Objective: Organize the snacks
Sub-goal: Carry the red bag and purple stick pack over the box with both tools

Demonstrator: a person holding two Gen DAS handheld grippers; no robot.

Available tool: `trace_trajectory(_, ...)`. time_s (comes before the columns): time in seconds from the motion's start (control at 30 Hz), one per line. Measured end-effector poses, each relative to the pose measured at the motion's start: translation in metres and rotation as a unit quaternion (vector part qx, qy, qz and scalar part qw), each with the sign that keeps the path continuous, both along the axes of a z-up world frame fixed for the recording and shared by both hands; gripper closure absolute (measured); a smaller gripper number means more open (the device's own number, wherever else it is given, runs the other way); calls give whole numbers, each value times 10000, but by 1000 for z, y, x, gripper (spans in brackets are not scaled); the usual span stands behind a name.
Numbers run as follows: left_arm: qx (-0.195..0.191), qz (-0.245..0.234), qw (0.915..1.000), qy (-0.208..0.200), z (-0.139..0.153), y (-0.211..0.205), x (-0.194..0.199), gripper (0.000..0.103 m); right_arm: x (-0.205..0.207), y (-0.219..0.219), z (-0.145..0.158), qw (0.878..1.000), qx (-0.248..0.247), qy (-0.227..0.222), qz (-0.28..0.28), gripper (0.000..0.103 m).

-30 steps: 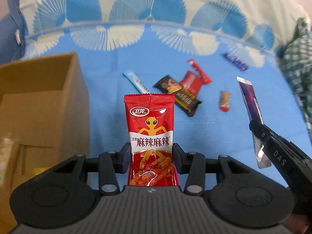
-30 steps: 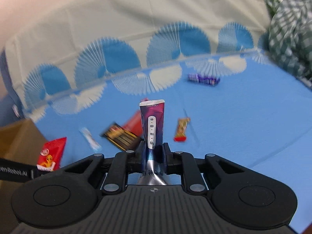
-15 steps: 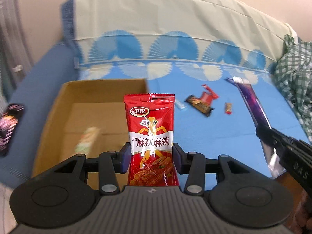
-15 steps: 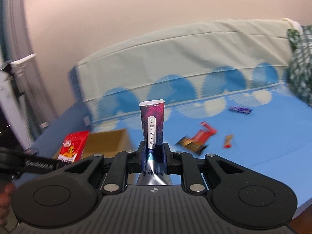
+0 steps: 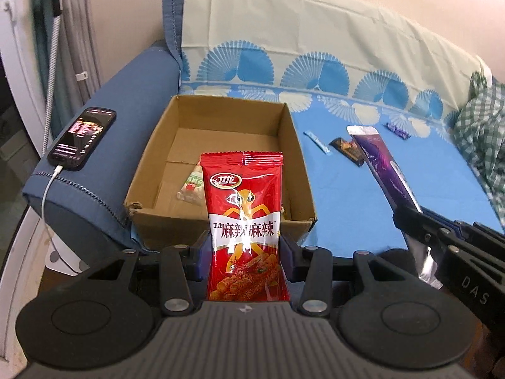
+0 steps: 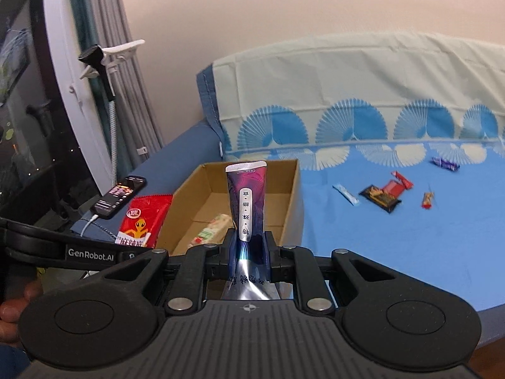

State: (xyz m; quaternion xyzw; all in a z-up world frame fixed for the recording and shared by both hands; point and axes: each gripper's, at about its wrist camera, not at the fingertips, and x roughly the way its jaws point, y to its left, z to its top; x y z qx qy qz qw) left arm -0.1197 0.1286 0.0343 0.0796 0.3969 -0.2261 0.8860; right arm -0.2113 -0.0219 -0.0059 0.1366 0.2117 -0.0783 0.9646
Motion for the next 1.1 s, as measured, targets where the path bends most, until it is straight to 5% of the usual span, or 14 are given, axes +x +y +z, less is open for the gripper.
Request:
trace_trajectory(0.5, -273, -27, 9995, -149, 9, 14, -9, 54, -10, 20, 12, 9996, -275, -80, 36, 86)
trace_trajectory(1.1, -154, -17, 9998, 105, -3, 11, 11, 54, 10, 18, 4, 9993, -253, 240, 142, 86)
